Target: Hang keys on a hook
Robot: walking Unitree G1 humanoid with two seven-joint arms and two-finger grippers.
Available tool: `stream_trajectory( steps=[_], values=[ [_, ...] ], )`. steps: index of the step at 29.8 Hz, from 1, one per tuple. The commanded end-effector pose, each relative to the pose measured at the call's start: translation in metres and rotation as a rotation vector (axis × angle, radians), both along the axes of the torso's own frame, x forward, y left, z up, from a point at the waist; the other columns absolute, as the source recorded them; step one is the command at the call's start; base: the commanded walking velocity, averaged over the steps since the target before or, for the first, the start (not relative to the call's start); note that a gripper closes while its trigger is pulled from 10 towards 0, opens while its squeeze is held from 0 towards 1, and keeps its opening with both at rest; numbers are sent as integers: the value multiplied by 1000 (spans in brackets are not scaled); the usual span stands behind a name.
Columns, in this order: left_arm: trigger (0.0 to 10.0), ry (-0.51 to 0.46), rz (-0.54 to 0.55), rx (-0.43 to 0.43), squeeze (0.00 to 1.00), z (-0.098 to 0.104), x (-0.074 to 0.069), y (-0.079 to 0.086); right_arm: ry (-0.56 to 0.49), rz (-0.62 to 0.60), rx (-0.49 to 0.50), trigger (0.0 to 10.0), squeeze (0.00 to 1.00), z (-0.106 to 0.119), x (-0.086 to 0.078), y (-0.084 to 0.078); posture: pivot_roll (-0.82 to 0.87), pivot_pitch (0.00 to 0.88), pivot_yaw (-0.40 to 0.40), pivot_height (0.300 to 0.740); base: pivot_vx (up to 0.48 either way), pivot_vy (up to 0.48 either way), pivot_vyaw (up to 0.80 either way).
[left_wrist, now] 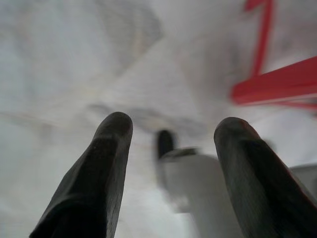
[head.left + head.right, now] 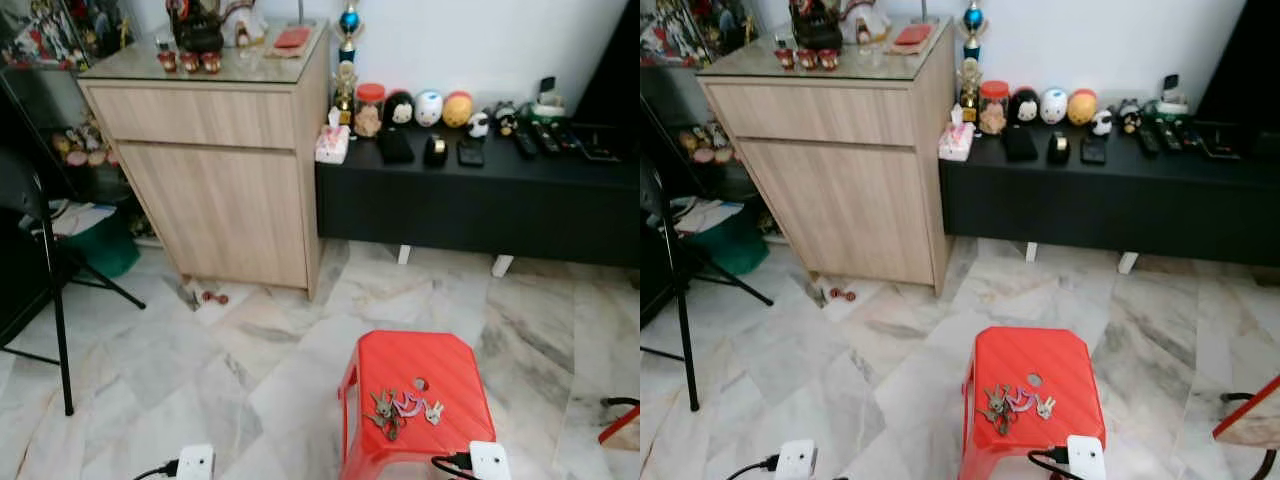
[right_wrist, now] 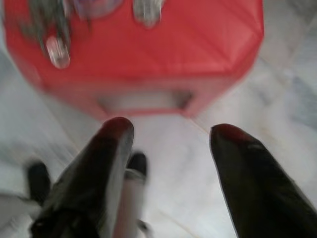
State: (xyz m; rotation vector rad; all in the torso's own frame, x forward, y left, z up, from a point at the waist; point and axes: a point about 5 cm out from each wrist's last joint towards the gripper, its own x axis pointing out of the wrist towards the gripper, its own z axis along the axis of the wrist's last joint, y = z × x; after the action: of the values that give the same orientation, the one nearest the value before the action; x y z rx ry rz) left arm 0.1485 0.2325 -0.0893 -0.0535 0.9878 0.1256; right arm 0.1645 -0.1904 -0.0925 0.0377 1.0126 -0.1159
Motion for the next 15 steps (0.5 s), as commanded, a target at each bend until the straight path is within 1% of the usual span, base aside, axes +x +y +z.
stream_trajectory(
  steps=[1, 2, 6, 7, 8, 9, 15],
  values=[
    [10000, -22, -10, -1, 0, 5, 9, 4, 22, -26, -22, 10000, 0, -3, -11, -12, -19, 0, 7, 740, 289, 0, 0],
    [10000, -20, -13, 5, 0, 5, 8, 7, 19, -29, -21, 10000, 0, -2, -11, -12, -17, 0, 5, 740, 251, 0, 0],
    [10000, -19, -8, 13, 0, 6, 7, 11, 17, -26, -22, 10000, 0, -2, -10, -12, -17, 0, 5, 740, 0, 0, 0],
    [10000, -24, -4, 14, 0, 5, 8, 5, 12, -29, -19, 10000, 0, -2, -10, -12, -17, 0, 5, 740, 0, 0, 0],
    [10000, -24, -4, 14, 0, 5, 8, 5, 12, -29, -19, 10000, 0, -2, -10, -12, -17, 0, 5, 740, 0, 0, 0],
    [10000, -30, 7, 11, 0, 3, 9, -2, 4, -32, -15, 10000, 0, -2, -9, -12, -17, 0, 5, 740, 0, 0, 0],
    [10000, -38, 33, 7, 0, 3, 11, -8, -15, -19, -1, 10000, 0, -1, -8, -11, -19, 0, 5, 740, 0, 0, 0]
  ],
)
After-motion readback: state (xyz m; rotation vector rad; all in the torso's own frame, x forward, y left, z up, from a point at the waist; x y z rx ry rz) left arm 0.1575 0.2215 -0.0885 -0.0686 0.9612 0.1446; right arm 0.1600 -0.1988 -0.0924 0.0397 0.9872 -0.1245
